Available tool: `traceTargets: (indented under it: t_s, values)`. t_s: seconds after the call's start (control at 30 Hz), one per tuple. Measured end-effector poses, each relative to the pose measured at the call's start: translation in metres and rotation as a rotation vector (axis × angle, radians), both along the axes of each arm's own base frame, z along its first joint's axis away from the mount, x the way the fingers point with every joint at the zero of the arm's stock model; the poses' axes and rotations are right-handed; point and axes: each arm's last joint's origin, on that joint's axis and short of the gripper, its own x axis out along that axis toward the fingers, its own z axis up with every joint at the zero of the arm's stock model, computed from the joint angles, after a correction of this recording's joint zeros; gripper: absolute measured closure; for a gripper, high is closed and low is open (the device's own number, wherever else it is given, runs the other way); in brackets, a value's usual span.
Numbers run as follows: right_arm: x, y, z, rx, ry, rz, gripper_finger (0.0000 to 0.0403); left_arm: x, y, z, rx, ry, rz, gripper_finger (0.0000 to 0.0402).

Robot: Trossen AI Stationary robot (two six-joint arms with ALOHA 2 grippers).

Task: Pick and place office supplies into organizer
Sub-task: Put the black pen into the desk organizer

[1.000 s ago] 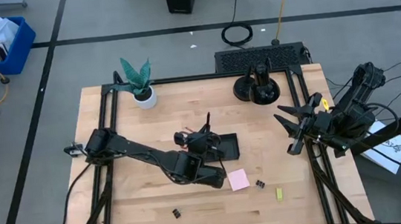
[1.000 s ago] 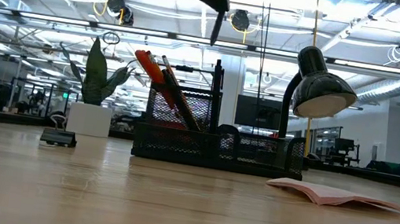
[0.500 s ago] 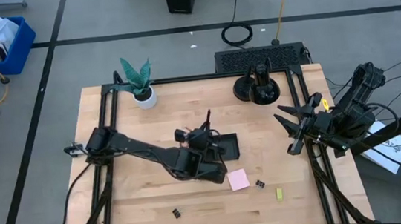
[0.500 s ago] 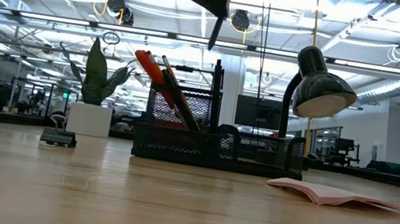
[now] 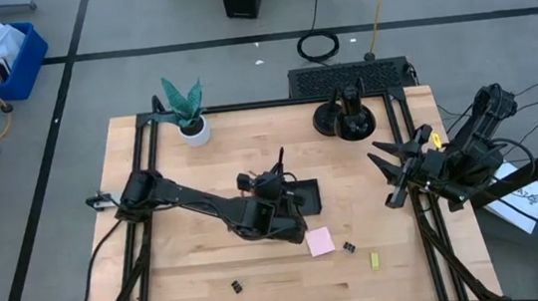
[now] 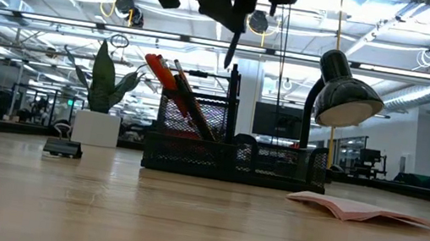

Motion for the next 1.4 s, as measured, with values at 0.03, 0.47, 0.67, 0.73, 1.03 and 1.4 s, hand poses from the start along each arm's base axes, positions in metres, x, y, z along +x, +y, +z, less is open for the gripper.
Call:
traceTargets:
  t_s: [0.03,0.47,0.67,0.73,1.03,1.4]
  values:
    - [0.000,0.000,0.000,0.000,0.000,0.000,0.0287,0.000,0.000,-0.001,0.001,0.002,0.000,0.0376]
    - [0.000,0.000,0.000,0.001,0.000,-0.001,0.0287,0.006,-0.002,-0.020,-0.031,0.022,-0.002,0.0376]
    - [0.000,0.000,0.000,0.000,0.001,-0.001,0.0287,0.007,-0.002,-0.023,-0.036,0.025,-0.002,0.0376]
    - [0.000,0.000,0.000,0.000,0.001,-0.001,0.0287,0.008,-0.002,-0.025,-0.040,0.030,-0.003,0.0376]
    - [0.000,0.000,0.000,0.001,0.000,-0.001,0.0287,0.009,0.001,-0.029,-0.041,0.040,0.004,0.0376]
    - [0.000,0.000,0.000,0.001,0.001,-0.001,0.0287,0.014,0.005,-0.042,-0.047,0.068,0.015,0.0376]
